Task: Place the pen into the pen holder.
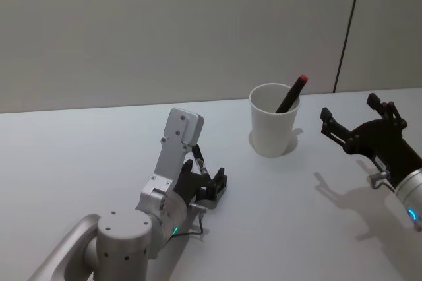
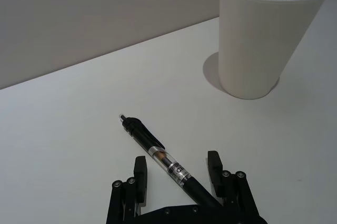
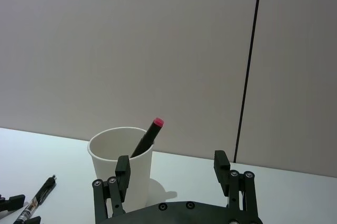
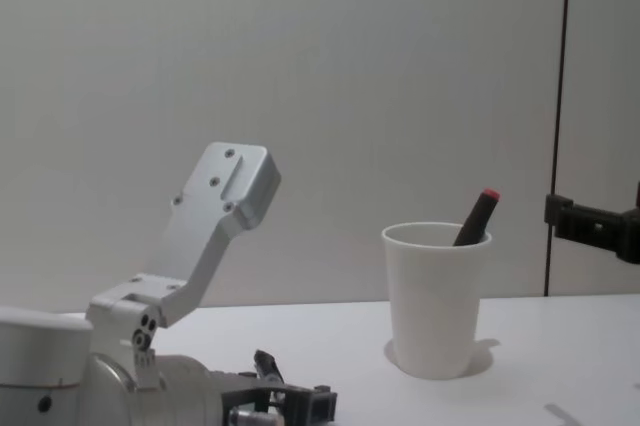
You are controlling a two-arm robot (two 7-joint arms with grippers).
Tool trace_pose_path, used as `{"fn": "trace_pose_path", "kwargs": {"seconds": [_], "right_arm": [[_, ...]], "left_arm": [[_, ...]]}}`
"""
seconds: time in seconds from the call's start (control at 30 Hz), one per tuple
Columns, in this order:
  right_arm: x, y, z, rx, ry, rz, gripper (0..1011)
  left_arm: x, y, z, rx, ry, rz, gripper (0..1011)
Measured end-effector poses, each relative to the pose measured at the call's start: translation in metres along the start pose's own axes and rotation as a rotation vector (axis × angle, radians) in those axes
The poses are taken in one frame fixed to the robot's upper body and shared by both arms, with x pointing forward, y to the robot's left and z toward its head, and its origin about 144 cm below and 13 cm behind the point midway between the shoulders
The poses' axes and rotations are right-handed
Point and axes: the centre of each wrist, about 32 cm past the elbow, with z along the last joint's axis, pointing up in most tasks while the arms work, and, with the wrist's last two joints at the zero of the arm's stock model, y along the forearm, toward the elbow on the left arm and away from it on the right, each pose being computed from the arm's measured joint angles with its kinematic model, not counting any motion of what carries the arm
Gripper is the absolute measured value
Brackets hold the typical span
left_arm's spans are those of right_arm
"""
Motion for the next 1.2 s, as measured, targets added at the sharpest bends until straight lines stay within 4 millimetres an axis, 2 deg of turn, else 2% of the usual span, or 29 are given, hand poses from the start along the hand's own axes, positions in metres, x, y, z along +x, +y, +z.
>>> {"fn": "trace_pose_path", "kwargs": {"seconds": [1.2], "right_arm": [[0.0, 0.0, 0.0, 0.0, 0.0, 0.0, 1001]], "left_arm": [[0.0025, 0.0019, 0.0017, 0.002, -0.048, 0.004, 468]]}}
